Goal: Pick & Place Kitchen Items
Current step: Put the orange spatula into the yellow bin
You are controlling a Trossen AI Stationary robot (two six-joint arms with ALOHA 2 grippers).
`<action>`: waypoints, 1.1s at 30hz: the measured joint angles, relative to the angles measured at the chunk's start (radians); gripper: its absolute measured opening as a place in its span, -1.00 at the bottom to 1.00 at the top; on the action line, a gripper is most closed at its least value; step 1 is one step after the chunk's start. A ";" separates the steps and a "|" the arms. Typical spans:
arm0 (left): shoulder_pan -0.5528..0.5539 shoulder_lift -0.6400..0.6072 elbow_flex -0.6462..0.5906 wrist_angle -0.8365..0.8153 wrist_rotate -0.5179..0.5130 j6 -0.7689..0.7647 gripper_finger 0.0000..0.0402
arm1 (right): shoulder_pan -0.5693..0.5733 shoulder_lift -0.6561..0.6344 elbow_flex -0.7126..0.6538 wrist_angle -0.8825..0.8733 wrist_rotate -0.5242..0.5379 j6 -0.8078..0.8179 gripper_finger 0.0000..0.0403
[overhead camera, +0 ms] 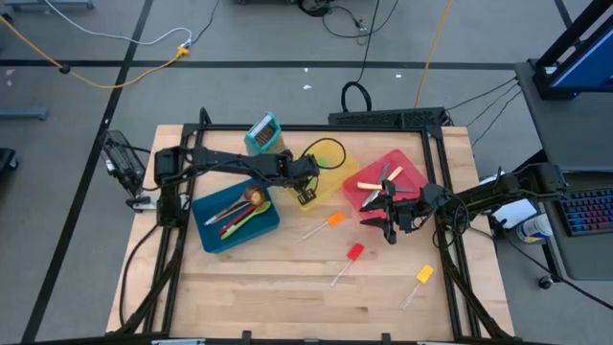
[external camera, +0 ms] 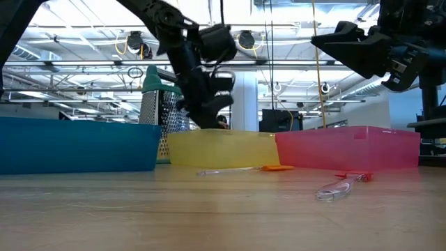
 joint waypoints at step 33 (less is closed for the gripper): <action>-0.421 -0.367 0.065 -0.286 -0.344 -0.313 -0.78 | 0.000 0.000 0.000 0.000 -0.002 0.187 -0.21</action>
